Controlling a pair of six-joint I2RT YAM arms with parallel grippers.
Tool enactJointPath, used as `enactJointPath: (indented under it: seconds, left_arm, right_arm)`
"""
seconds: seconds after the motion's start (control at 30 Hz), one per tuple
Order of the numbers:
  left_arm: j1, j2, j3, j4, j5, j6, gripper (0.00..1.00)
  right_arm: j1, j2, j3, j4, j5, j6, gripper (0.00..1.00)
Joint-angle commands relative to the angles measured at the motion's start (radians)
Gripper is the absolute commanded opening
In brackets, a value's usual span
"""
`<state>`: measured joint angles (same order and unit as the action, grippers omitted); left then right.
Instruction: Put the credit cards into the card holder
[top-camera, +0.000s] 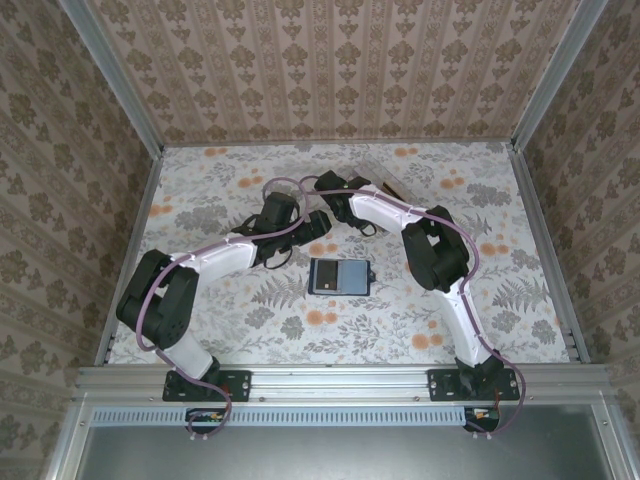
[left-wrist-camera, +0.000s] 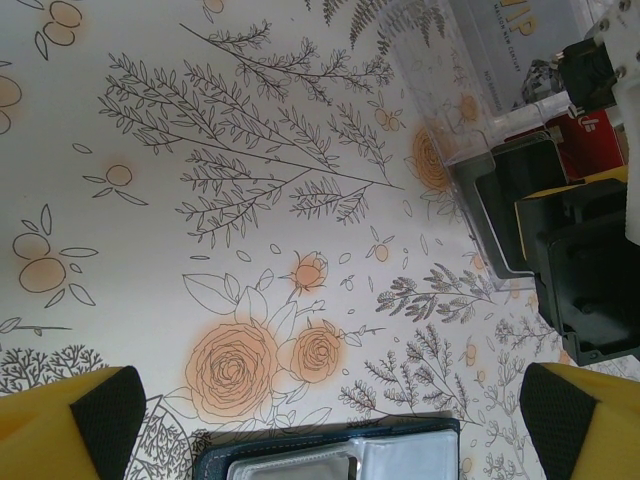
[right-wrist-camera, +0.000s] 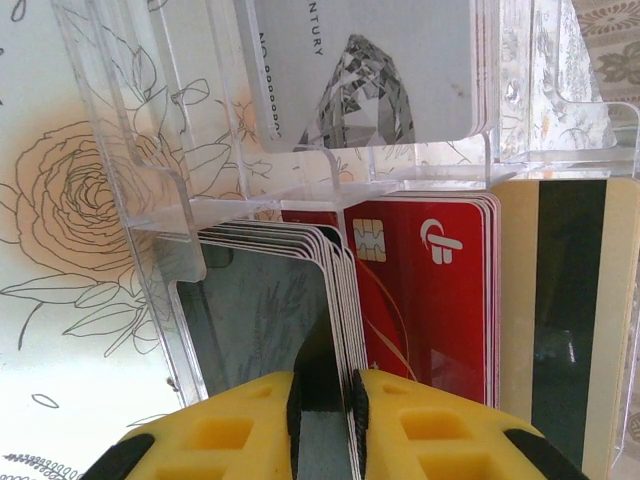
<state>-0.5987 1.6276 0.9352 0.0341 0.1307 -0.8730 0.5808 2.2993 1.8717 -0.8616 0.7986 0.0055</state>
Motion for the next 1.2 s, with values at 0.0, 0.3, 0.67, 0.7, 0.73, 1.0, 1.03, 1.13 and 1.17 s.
enactJointPath:
  seconds: [0.0,0.3,0.67,0.7,0.73,1.0,1.03,1.13,1.17]
  left_arm:
    - [0.008,-0.021,-0.009,-0.015,-0.009,-0.015,1.0]
    - [0.009,-0.02,-0.011,-0.014,-0.009,-0.018,1.0]
    - [0.01,-0.021,-0.008,-0.018,-0.011,-0.017,1.0]
    - [0.01,-0.02,-0.007,-0.018,-0.011,-0.017,1.0]
    - [0.01,-0.02,-0.008,-0.018,-0.011,-0.016,1.0]
    - [0.01,-0.034,-0.017,-0.018,-0.022,-0.02,1.0]
    - [0.01,-0.037,-0.017,-0.018,-0.022,-0.02,1.0]
    - [0.01,-0.038,-0.018,-0.019,-0.026,-0.021,1.0]
    - [0.01,-0.037,-0.019,-0.019,-0.026,-0.022,1.0]
  right_arm:
    - [-0.004,-0.047,-0.009,-0.002,0.049,-0.001,0.24]
    - [-0.007,-0.047,-0.007,0.003,0.057,-0.006,0.26]
    - [-0.011,-0.052,-0.006,-0.001,0.055,0.003,0.27]
    - [-0.012,-0.053,-0.005,-0.001,0.056,0.004,0.27]
    - [-0.012,-0.055,-0.004,-0.001,0.055,0.004,0.27]
    - [-0.016,-0.066,-0.003,-0.008,0.04,0.013,0.24]
    - [-0.016,-0.068,-0.001,-0.008,0.038,0.014,0.24]
    - [-0.016,-0.073,-0.003,-0.008,0.036,0.018,0.24]
    - [-0.016,-0.075,-0.002,-0.008,0.035,0.018,0.24]
